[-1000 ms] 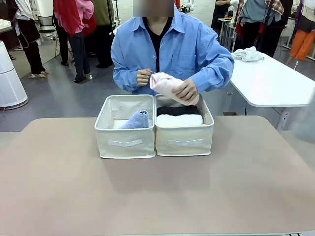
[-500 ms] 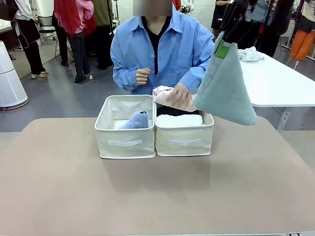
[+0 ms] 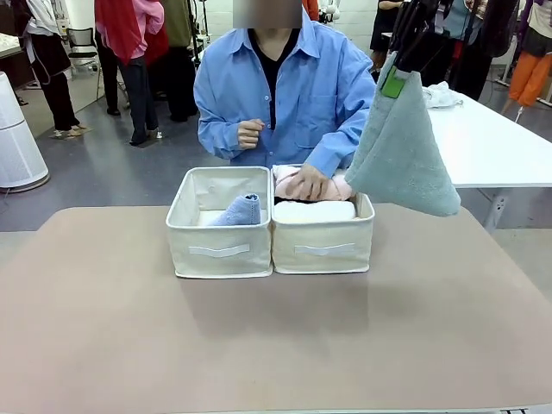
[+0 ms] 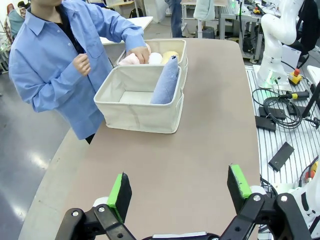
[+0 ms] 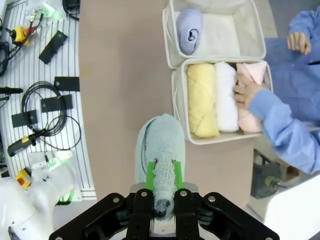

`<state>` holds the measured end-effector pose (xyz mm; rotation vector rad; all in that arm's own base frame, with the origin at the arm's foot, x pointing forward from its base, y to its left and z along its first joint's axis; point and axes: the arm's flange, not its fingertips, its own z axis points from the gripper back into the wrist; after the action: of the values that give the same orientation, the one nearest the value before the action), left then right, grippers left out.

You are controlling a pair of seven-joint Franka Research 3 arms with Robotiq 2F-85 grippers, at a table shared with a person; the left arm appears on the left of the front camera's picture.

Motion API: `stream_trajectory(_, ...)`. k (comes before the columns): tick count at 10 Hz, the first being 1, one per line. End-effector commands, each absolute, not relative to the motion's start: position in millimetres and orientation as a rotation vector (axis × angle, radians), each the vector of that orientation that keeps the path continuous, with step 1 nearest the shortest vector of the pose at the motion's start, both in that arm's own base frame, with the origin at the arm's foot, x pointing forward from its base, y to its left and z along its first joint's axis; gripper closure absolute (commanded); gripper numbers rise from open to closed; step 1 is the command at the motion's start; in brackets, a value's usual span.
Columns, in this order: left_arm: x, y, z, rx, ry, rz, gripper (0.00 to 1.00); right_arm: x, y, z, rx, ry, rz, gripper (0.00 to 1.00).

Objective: Sort the towels based on their folding style.
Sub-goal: Pick up another triangle-folded towel from the table and place it in the left Fabric basket.

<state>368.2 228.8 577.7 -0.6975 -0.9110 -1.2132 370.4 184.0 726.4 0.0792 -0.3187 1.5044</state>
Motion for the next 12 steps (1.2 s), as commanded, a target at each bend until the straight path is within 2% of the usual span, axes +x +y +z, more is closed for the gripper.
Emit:
stream_trajectory(1, 366.1, 227.7, 578.4, -0.706, -0.939, -1.207, 0.0, 368.2, 182.5, 723.6, 0.095, -0.325, 1.51, 0.86)
stream_trajectory(12, 366.1, 227.7, 578.4, -0.706, -0.939, -1.207, 0.0, 370.2, 184.1, 726.2, 0.079, -0.318, 1.505, 0.86)
